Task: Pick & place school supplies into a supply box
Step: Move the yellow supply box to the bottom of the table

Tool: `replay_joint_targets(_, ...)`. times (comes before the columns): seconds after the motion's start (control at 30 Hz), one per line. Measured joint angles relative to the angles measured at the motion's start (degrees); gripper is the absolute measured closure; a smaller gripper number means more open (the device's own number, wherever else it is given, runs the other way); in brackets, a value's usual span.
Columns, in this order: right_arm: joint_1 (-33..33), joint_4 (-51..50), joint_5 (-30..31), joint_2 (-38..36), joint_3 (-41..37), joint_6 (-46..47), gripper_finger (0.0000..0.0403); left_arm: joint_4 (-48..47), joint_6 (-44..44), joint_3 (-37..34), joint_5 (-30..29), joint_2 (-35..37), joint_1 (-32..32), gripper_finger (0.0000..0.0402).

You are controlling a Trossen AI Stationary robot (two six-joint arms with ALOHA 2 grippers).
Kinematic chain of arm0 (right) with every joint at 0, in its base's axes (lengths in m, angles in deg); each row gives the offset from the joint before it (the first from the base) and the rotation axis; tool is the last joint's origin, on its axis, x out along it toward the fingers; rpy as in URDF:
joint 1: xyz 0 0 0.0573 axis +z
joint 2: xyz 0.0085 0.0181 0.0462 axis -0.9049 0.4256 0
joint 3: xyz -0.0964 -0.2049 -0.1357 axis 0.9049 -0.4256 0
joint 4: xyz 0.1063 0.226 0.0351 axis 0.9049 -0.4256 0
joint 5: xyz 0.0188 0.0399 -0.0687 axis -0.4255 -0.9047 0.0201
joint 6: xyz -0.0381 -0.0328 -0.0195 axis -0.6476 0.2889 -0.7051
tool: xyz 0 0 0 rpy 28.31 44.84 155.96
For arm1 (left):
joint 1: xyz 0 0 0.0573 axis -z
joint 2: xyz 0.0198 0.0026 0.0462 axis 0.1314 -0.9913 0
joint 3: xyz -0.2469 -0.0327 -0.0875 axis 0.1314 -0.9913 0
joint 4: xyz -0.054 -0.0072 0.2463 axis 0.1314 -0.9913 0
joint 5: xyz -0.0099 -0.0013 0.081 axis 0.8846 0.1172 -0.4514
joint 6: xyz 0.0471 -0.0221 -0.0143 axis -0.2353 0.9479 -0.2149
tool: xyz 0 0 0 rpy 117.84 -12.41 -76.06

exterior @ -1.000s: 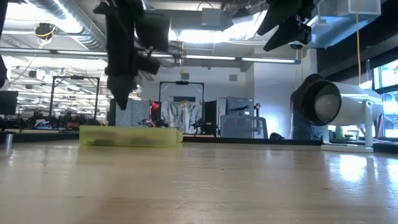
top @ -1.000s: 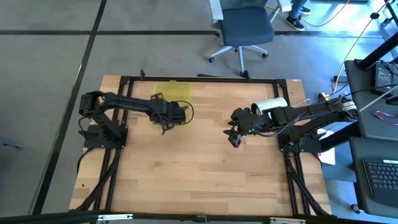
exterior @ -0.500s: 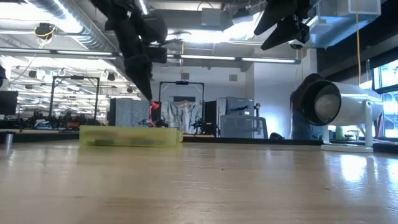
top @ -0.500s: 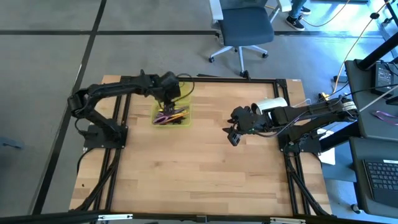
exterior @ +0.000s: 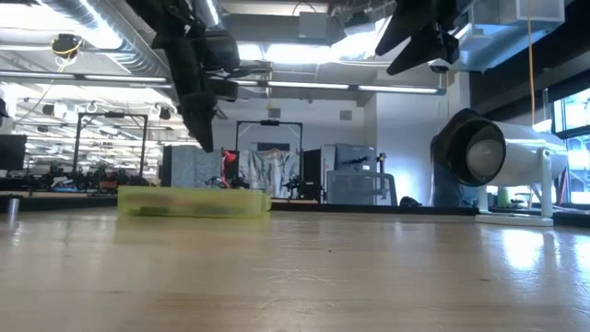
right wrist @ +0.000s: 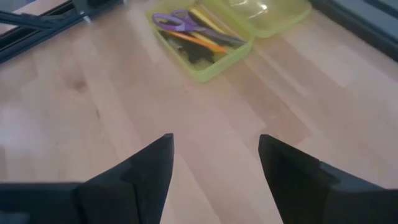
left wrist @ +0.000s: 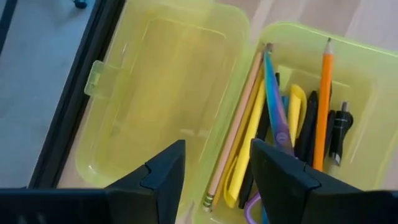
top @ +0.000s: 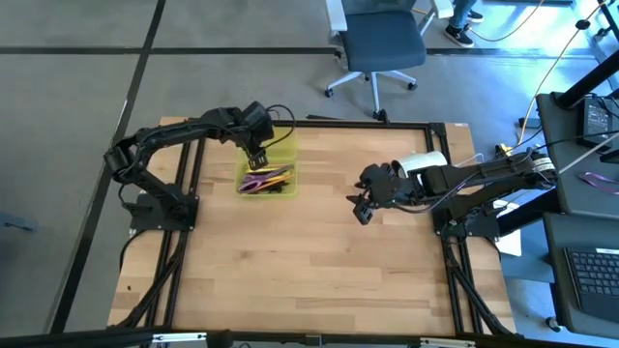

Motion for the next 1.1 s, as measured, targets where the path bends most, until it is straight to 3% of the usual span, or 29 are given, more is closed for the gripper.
replay_joint_targets(0.17,-0.02,-0.05,2.45,-0.01,0.00,-0.02,0.0164,0.23,-6.53,-0.81,0.86,0.00,-0.17,0.0228)
replay_joint_targets(0.33,-0.02,-0.15,3.08,0.00,0.00,0.00,0.0164,0.82,-16.13,-4.59,8.25,-0.04,-0.17,0.0229)
replay_joint_targets(0.7,-0.02,-0.20,3.10,0.15,0.00,0.07,0.0164,11.57,-16.79,-12.33,2.77,-0.11,-0.75,0.0229)
replay_joint_targets(1.1,-0.02,-0.15,3.06,0.15,0.00,0.39,0.0164,12.40,-14.10,-12.67,0.17,-6.98,-1.36,0.0229)
